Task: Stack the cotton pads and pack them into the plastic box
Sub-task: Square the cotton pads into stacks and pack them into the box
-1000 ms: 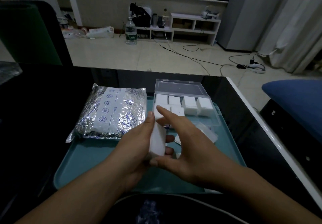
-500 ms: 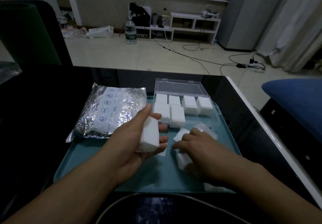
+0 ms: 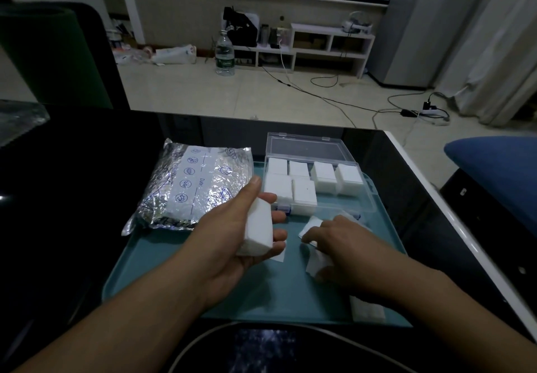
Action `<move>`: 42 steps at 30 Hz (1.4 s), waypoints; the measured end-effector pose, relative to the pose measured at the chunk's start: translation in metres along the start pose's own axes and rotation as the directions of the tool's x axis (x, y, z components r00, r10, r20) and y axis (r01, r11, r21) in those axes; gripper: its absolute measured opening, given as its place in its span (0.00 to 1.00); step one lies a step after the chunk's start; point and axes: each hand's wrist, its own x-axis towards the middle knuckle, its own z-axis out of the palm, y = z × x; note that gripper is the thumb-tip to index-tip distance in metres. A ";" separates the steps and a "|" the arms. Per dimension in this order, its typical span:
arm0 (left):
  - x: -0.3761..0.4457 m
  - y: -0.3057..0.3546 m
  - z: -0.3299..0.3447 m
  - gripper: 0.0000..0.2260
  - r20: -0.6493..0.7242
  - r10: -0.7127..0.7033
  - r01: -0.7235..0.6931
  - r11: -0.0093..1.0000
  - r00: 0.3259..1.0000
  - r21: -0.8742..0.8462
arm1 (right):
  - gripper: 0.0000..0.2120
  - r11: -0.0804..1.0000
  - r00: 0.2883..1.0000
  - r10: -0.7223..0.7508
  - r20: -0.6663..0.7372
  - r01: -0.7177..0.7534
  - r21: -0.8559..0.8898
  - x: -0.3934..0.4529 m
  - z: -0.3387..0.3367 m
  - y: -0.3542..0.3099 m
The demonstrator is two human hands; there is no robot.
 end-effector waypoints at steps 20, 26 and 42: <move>0.005 -0.005 -0.002 0.19 -0.017 -0.001 0.002 0.999 1.000 0.040 | 0.03 0.354 0.940 0.281 -0.193 0.085 0.931 -0.005 -0.032 -0.006; 0.002 -0.010 0.002 0.24 0.138 -0.135 0.130 0.990 0.981 0.048 | 0.05 0.035 0.984 0.163 -0.070 0.065 0.997 -0.009 -0.034 -0.021; 0.000 -0.010 0.002 0.16 0.178 -0.104 0.111 0.993 0.978 -0.031 | 0.41 0.664 0.968 0.057 -0.243 0.145 0.734 -0.013 -0.021 -0.018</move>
